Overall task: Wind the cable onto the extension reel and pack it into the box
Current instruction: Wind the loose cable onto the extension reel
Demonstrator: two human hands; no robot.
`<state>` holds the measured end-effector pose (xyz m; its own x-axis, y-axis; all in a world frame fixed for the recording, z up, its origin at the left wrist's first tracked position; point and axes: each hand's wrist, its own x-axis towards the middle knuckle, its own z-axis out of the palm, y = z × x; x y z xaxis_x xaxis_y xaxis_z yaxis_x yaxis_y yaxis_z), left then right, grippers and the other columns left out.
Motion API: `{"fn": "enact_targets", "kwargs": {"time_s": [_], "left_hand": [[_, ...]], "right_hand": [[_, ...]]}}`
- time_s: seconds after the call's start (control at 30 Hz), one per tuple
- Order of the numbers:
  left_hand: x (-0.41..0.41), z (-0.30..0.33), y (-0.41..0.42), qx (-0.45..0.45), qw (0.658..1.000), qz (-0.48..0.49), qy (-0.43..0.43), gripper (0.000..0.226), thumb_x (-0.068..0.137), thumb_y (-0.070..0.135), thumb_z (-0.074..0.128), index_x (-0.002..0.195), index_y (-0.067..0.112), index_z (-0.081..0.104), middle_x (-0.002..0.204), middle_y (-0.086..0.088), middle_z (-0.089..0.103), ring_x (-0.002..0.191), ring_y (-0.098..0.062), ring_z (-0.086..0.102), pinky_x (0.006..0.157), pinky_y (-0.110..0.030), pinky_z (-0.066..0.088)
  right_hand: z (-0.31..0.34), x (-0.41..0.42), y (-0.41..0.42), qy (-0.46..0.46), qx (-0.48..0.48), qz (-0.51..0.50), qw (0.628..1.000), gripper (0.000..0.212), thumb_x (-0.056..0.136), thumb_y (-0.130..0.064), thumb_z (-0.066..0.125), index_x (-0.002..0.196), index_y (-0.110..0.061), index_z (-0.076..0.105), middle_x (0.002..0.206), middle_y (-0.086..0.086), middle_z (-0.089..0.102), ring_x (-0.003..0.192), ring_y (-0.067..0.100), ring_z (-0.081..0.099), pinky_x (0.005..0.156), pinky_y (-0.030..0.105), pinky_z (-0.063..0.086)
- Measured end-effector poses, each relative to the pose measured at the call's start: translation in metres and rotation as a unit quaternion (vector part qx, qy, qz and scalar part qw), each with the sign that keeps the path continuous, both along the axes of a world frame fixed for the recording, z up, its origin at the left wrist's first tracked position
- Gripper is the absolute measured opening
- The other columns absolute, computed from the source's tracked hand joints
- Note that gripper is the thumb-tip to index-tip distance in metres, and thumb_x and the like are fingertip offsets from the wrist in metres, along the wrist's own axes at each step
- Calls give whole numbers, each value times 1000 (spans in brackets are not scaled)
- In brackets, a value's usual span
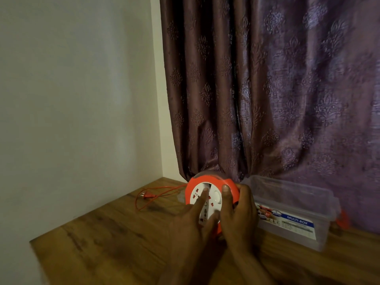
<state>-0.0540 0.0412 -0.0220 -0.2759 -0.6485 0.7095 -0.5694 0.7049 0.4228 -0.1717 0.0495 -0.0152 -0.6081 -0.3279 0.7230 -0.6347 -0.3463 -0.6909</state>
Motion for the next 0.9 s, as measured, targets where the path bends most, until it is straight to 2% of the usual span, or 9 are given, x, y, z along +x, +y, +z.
{"fn": "enact_targets", "kwargs": {"time_s": [0.1, 0.17, 0.23, 0.3, 0.57, 0.7, 0.77, 0.83, 0.9], "left_hand": [[-6, -3, -4, 46, 999, -8, -17, 54, 89, 57, 43, 139, 50, 24, 130, 20, 47, 113, -4, 51, 92, -9, 35], [-9, -3, -10, 80, 995, -14, -54, 50, 94, 45, 42, 138, 48, 19, 145, 14, 30, 129, -6, 36, 106, -12, 25], [-10, 0, -9, 101, 990, -14, -97, 53, 94, 37, 47, 138, 48, 20, 156, 4, 16, 139, -17, 25, 115, -30, 25], [-8, 3, -4, 71, 994, -18, -87, 52, 91, 35, 51, 136, 49, 29, 157, 4, 15, 141, -22, 24, 114, -39, 28], [-3, 0, -1, -13, 999, -20, -46, 24, 83, 24, 61, 102, 38, 66, 146, 8, 40, 129, -22, 45, 103, -33, 39], [-5, -4, -1, -23, 999, -31, 15, 28, 86, 14, 59, 97, 38, 68, 140, 18, 41, 128, -8, 41, 104, -15, 27], [-4, 1, 3, -28, 995, -36, 92, 32, 86, 13, 61, 102, 41, 65, 133, 16, 52, 119, -3, 49, 100, -10, 34], [1, 6, 7, -56, 990, 22, 127, 26, 88, 29, 60, 112, 39, 60, 117, 17, 60, 97, 4, 58, 80, 3, 38], [6, 8, 8, -59, 987, 67, 136, 30, 89, 45, 54, 113, 28, 62, 103, 12, 65, 88, -3, 58, 69, 9, 31]], "right_hand": [[-1, 1, 0, 2, 0, 1, 1000, 43, 86, -59, 36, 95, -21, 54, 85, -13, 57, 74, -9, 48, 63, 10, 32], [-1, 2, 1, 2, 4, 4, 1000, 37, 87, -56, 38, 92, -23, 53, 82, -14, 57, 73, -12, 48, 62, 8, 30], [0, 1, 1, 3, 5, 11, 1000, 32, 88, -54, 41, 91, -23, 52, 82, -14, 57, 72, -11, 50, 61, 8, 31], [0, 1, 1, 5, 3, 16, 1000, 35, 88, -56, 39, 91, -24, 52, 82, -14, 57, 72, -11, 51, 59, 9, 32], [-6, 1, -1, 20, 10, 14, 1000, 39, 88, -58, 34, 91, -24, 53, 82, -11, 58, 73, -5, 54, 60, 14, 38], [-4, 0, -2, 25, 7, 17, 1000, 42, 88, -58, 34, 93, -22, 55, 83, -12, 59, 77, -11, 52, 60, 9, 35], [-3, -1, -2, 24, 3, 17, 1000, 43, 88, -58, 34, 93, -22, 56, 84, -12, 60, 77, -10, 53, 60, 8, 34], [-3, -1, -3, 19, -4, 13, 1000, 43, 88, -58, 35, 91, -21, 56, 82, -11, 60, 74, -7, 54, 60, 9, 34], [-3, -2, -3, 13, -10, 8, 1000, 43, 88, -59, 36, 89, -21, 55, 79, -10, 60, 72, -5, 54, 58, 11, 35]]}}
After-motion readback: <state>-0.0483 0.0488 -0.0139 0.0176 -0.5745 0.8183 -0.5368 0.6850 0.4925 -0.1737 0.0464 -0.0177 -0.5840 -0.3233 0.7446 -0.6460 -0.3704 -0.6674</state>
